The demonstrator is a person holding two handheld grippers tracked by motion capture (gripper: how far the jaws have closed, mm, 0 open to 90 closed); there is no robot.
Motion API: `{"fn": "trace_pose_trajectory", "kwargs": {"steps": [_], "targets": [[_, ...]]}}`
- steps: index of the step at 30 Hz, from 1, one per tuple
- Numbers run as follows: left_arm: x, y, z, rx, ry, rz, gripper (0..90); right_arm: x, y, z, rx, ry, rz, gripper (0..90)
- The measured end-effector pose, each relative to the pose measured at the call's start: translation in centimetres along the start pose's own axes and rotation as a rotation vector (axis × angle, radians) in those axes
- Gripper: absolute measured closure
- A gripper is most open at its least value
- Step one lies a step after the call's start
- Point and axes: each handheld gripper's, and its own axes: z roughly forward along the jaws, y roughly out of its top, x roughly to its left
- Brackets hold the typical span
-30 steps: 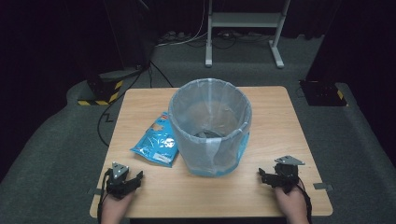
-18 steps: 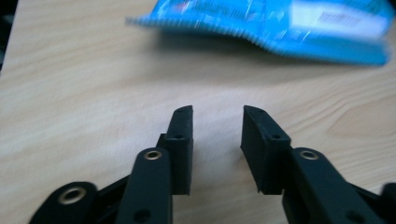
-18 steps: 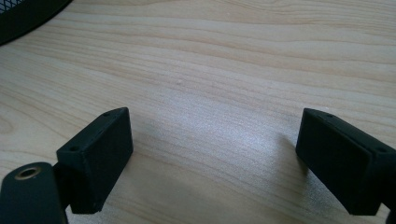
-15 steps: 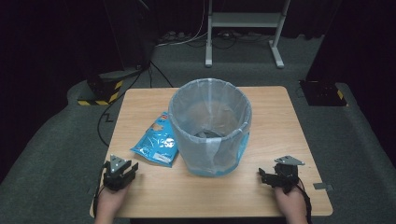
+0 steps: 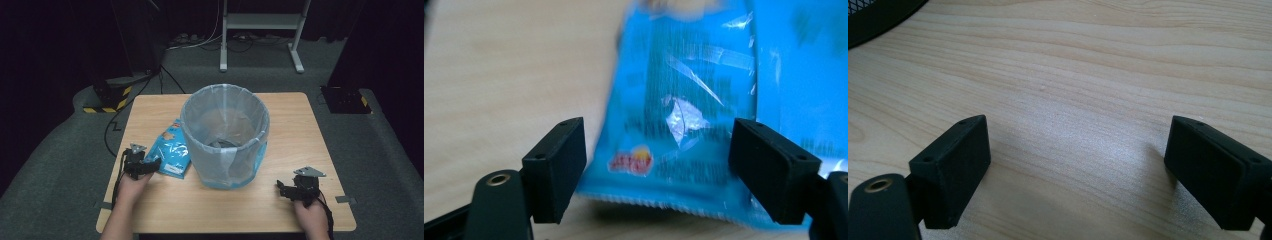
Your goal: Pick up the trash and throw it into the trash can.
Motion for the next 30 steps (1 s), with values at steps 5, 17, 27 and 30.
{"fn": "trace_pose_trajectory", "kwargs": {"steps": [5, 17, 27, 30], "targets": [[0.0, -0.3, 0.3, 0.029, 0.016, -0.014, 36.3, 0.0, 0.0, 0.0, -0.001, -0.001, -0.002, 10.9], [0.3, -2.1, -0.8, -0.058, -0.013, 0.01, 73.6, 0.1, 0.0, 0.0, 0.001, 0.004, -0.002, 11.5], [-1.0, -2.6, -1.5, -0.06, -0.005, 0.053, 87.7, 0.1, 0.0, 0.0, -0.001, 0.004, -0.004, 11.7], [-1.5, -3.0, -2.1, -0.083, 0.003, 0.06, 89.8, 0.1, 0.0, 0.0, -0.001, 0.004, -0.004, 11.7]]}}
